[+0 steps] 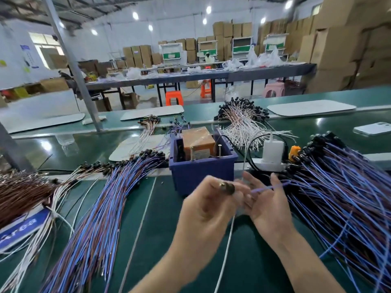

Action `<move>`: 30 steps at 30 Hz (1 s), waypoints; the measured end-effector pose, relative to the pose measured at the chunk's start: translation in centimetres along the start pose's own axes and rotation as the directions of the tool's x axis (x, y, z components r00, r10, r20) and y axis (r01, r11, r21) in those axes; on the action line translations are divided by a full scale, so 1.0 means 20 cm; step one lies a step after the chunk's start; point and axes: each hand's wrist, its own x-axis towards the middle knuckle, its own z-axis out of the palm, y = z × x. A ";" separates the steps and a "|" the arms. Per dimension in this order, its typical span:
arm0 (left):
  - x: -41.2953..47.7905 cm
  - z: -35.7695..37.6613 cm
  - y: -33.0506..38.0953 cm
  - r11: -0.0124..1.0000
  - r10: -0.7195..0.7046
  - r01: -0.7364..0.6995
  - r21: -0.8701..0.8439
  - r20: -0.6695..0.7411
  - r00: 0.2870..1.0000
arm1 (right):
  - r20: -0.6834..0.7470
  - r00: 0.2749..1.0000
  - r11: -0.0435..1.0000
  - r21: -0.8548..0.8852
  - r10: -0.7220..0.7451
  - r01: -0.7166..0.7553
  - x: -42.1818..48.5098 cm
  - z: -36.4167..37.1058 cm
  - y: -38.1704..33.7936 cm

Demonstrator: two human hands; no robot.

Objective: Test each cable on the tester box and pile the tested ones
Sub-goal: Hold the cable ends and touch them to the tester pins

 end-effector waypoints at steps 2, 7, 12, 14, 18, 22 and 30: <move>-0.06 0.02 -0.14 0.988 -0.155 0.154 0.015 0.022 0.988 | 0.043 0.997 0.994 0.096 0.057 -0.061 -0.01 -0.01 0.00; -0.02 -0.06 -0.25 0.974 -0.221 0.225 0.034 -0.108 0.969 | -0.097 0.994 0.990 0.135 0.059 -0.045 0.00 0.00 -0.02; -0.01 -0.12 -0.31 0.956 -0.292 0.287 -0.058 -0.243 0.925 | -0.240 0.964 0.965 0.256 0.119 -0.056 -0.01 0.02 0.01; -0.01 -0.13 -0.31 0.962 -0.272 0.263 -0.069 -0.274 0.922 | -0.245 0.958 0.923 0.382 0.148 -0.045 -0.04 0.01 0.01; 0.01 -0.16 -0.28 0.977 -0.213 0.203 -0.064 -0.353 0.911 | -0.236 0.969 0.907 0.419 0.071 0.036 -0.07 0.03 -0.01; -0.02 -0.16 -0.28 0.975 -0.196 0.215 0.046 -0.262 0.945 | -0.139 0.978 0.988 -0.030 -0.156 0.153 -0.10 0.11 0.02; -0.09 -0.06 -0.28 0.942 -0.321 0.323 0.095 -0.041 0.946 | 0.111 0.974 0.867 -0.444 -0.196 0.225 -0.19 0.22 0.14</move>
